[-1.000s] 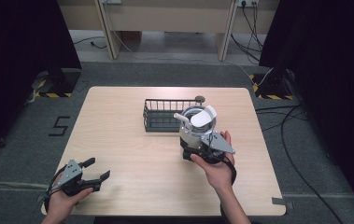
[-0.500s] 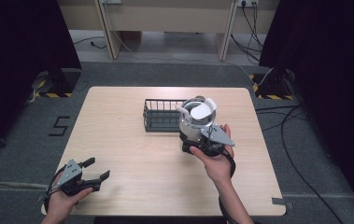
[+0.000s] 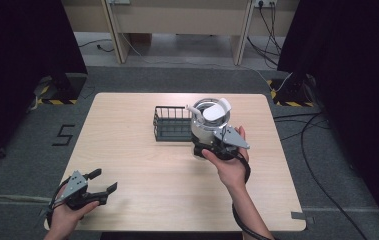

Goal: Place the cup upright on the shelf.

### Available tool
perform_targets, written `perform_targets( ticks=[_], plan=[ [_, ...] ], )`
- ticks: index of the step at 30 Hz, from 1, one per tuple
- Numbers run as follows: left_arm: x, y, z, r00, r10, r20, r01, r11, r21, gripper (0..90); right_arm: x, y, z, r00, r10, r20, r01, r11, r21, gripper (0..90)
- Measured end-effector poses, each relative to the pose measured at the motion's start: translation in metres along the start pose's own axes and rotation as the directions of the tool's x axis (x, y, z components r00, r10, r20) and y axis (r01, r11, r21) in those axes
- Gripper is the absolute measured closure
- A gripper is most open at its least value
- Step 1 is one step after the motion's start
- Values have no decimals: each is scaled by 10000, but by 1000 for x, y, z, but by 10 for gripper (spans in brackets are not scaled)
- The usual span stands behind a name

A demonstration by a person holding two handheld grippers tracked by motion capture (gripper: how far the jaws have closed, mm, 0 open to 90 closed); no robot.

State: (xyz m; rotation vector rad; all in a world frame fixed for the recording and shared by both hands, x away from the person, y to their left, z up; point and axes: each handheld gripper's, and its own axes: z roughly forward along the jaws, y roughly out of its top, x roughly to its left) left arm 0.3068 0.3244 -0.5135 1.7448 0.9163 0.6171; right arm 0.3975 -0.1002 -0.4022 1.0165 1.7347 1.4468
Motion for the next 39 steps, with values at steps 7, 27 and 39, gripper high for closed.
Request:
perform_targets(
  ticks=[7, 27, 39],
  plan=[
    [0, 0, 0, 10000, -5, 0, 5, 10000, -1, 171, -2, 8, 6, 10000, -3, 64, 4, 10000, -89, 105],
    [1, 0, 0, 10000, -22, -16, 22, 10000, -18, 171, -6, 26, 22, 9999, -28, 160, 31, 9998, -186, 105],
    [1, 0, -1, 10000, -43, -10, 43, 10000, -58, 172, -7, 36, 33, 9998, -70, 200, 74, 9998, -206, 105]
  ],
)
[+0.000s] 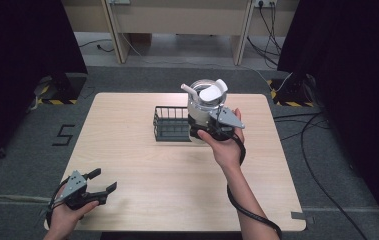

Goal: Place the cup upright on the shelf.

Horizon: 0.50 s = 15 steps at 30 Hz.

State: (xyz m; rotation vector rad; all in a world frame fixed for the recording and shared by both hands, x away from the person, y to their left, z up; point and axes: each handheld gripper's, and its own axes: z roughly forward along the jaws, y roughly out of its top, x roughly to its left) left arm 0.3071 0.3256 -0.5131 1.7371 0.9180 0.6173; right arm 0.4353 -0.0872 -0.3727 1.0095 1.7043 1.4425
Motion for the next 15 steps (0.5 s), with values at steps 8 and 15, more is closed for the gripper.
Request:
perform_targets(
  ticks=[8, 15],
  plan=[
    [0, 0, 0, 10000, -9, 10, 9, 10000, 3, 172, -2, 8, 8, 10000, 21, 90, -20, 10000, -63, 105],
    [0, 0, 0, 10000, -12, 14, 12, 10000, -6, 172, -3, 11, 16, 9999, 54, 150, -54, 10000, -2, 105]
  ],
)
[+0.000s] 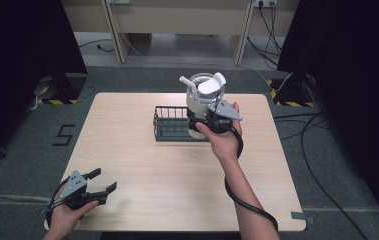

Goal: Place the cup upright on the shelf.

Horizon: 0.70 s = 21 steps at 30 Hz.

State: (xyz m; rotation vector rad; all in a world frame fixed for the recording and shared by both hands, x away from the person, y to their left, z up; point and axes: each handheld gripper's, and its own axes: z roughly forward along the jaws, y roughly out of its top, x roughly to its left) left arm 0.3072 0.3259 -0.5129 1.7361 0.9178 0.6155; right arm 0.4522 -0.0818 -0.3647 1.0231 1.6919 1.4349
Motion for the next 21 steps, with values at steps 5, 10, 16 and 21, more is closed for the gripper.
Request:
perform_targets(
  ticks=[5, 10, 16, 21],
  plan=[
    [0, 0, 0, 10000, 4, 2, -4, 10000, -1, 172, -1, 2, 5, 10000, -5, 53, 5, 10000, 37, 105],
    [0, 0, 0, 10000, -7, 4, 7, 10000, -3, 172, -1, 6, 11, 9999, -47, 93, 47, 10000, 31, 105],
    [0, 0, 0, 10000, -20, 15, 20, 10000, -10, 172, -2, 10, 19, 9999, -56, 137, 56, 10000, 18, 105],
    [0, 0, 0, 10000, -25, 20, 25, 10000, -16, 172, -2, 12, 25, 9999, -21, 162, 20, 10000, 45, 105]
  ],
)
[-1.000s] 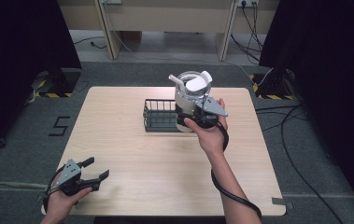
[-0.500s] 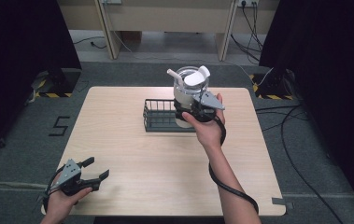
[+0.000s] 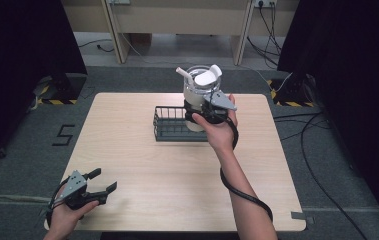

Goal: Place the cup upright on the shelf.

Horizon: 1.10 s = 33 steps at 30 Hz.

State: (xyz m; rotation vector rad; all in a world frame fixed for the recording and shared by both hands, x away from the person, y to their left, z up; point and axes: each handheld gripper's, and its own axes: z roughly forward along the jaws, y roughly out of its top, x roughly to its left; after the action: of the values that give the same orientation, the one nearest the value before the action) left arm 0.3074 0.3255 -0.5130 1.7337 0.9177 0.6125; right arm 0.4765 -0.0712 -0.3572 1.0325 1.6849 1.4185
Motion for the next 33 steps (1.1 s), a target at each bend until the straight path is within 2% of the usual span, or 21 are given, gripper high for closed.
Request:
perform_targets(
  ticks=[33],
  plan=[
    [1, 0, 0, 10000, -72, -15, 72, 10000, -27, 173, -1, 1, 43, 9996, 208, 194, -214, 9992, 338, 105]
  ],
)
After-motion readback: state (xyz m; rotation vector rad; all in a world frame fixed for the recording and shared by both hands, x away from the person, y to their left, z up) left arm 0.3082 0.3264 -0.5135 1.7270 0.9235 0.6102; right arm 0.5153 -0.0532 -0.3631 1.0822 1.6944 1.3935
